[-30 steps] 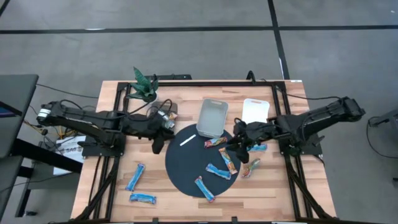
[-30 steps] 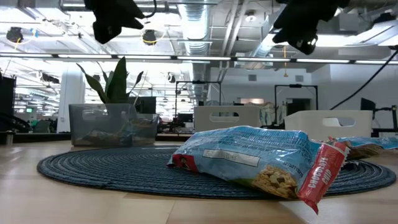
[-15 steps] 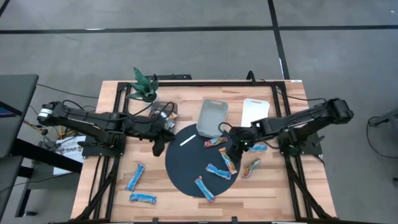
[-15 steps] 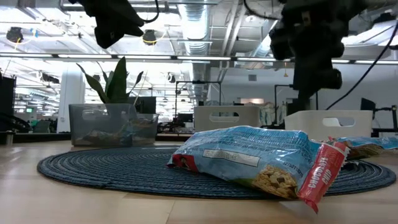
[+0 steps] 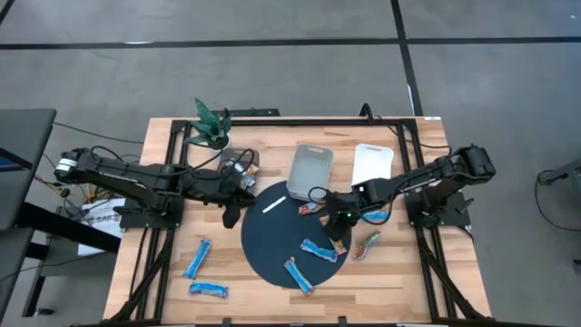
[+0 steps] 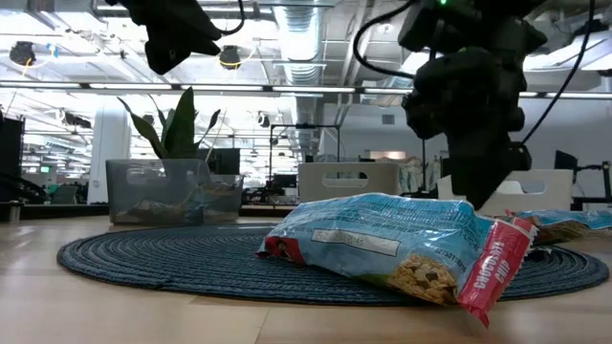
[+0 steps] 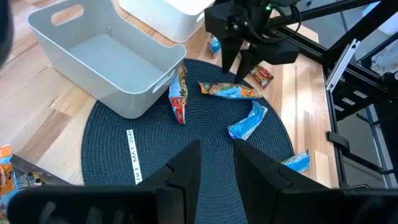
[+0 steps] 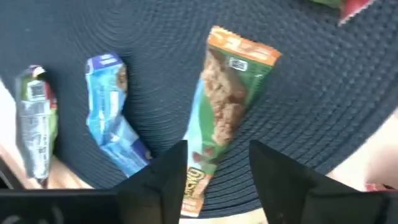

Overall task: Pick and place Granola Bars by type
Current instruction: Put the yellow granola bar into the black bin

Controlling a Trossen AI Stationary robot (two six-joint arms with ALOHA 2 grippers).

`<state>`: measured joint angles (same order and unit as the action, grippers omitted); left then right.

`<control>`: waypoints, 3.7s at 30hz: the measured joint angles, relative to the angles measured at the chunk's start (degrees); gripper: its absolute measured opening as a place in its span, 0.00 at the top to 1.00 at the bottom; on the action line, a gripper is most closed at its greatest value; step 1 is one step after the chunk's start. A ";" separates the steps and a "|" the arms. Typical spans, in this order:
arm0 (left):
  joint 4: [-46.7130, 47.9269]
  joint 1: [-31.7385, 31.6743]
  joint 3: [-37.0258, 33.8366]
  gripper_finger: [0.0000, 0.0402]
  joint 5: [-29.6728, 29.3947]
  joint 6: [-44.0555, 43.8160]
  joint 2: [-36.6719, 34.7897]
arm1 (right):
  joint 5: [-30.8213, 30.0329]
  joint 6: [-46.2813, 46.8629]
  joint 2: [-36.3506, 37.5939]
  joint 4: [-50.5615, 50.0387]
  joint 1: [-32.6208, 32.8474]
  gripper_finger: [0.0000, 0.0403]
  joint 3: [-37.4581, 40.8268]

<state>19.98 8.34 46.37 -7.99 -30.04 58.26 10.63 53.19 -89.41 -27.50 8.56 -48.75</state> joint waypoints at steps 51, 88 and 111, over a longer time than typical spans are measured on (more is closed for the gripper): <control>-1.35 0.05 0.08 0.78 -4.07 -3.48 -3.43 | -1.91 -23.35 -7.58 1.65 -10.63 1.00 -31.99; -2.27 -0.81 0.07 0.78 -18.45 -4.61 -13.33 | 2.49 -33.73 -21.66 1.87 -14.69 1.00 -57.53; -4.90 -2.70 0.11 0.78 -17.91 -7.28 -9.94 | 1.88 -33.75 -21.70 3.29 -14.56 1.00 -57.46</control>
<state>15.09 5.64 46.48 -25.90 -37.32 48.31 12.51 19.44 -111.11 -24.20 -6.00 -106.22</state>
